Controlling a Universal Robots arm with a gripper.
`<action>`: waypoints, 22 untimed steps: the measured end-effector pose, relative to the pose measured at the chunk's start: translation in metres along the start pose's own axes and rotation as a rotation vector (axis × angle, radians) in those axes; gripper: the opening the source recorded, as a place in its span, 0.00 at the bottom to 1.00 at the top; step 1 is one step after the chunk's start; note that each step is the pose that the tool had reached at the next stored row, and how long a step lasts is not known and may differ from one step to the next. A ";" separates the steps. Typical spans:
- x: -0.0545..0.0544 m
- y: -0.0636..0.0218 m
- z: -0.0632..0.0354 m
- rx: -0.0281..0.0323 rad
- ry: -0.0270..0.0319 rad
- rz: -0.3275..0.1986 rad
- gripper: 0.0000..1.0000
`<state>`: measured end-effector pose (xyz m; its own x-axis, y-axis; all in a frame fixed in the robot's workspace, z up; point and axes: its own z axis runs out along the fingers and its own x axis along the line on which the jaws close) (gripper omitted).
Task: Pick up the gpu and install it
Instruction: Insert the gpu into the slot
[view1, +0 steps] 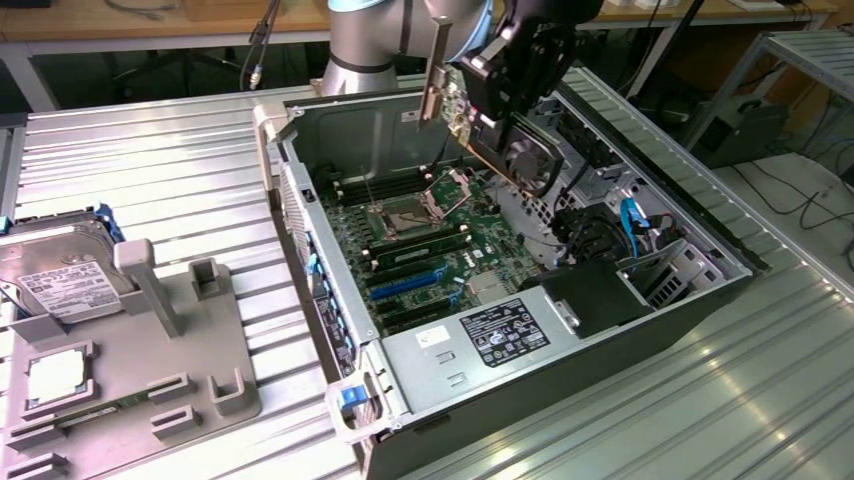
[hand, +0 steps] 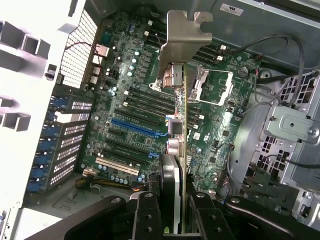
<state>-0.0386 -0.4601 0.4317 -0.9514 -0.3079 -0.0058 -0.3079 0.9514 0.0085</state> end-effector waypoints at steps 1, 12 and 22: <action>0.000 0.0000 0.0000 0.0000 0.0001 -0.002 0.28; 0.000 0.0000 0.0000 -0.0002 0.0003 -0.036 0.28; 0.000 0.0000 0.0000 -0.0004 0.0006 -0.074 0.28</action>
<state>-0.0386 -0.4601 0.4317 -0.9261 -0.3773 -0.0058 -0.3773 0.9261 0.0085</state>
